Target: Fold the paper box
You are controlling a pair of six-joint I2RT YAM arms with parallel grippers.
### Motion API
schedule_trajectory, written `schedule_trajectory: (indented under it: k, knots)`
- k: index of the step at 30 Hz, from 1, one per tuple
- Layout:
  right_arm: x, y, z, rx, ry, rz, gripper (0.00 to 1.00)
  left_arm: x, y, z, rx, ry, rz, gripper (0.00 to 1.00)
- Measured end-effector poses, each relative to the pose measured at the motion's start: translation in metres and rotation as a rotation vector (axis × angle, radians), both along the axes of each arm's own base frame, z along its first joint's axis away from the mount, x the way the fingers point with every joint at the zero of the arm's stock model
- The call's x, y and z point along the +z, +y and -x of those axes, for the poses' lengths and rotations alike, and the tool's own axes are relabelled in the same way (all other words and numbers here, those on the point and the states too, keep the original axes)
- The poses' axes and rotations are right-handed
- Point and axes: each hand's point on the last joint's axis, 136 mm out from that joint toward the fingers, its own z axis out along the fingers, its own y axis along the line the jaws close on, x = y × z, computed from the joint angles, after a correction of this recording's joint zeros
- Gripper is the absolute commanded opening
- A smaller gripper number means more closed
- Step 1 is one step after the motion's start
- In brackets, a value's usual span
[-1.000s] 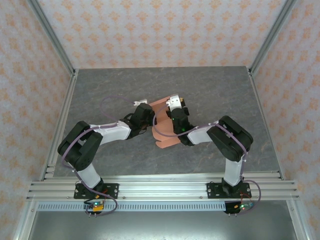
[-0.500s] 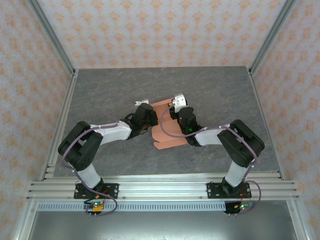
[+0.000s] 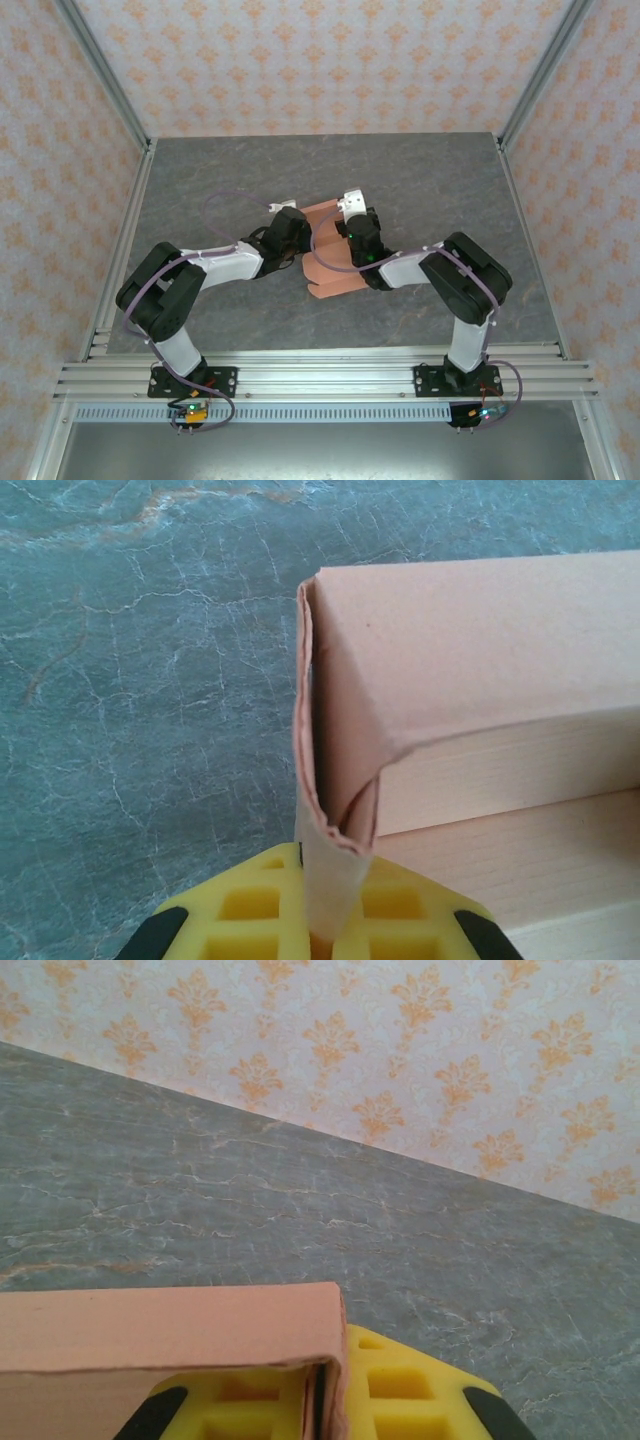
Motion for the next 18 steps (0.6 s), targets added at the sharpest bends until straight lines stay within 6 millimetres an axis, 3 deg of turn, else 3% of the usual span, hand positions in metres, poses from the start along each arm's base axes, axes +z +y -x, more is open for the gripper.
schedule_trajectory:
  k: [4,8,11,18]
  knots:
    - [0.002,0.001,0.001,-0.015,-0.013,-0.014,0.0,0.0,0.002,-0.001,0.008,-0.005,-0.006,0.0]
    - [0.002,0.007,0.0,0.03,-0.007,-0.06,0.36,0.0,0.004,-0.002,0.019,-0.008,-0.015,0.0]
    - [0.002,0.004,0.005,0.069,0.019,-0.111,0.54,-0.001,0.003,0.001,0.015,0.002,-0.022,0.0]
    - [0.033,0.002,0.034,0.255,0.063,-0.248,0.69,0.016,-0.001,-0.01,0.046,-0.009,0.006,0.0]
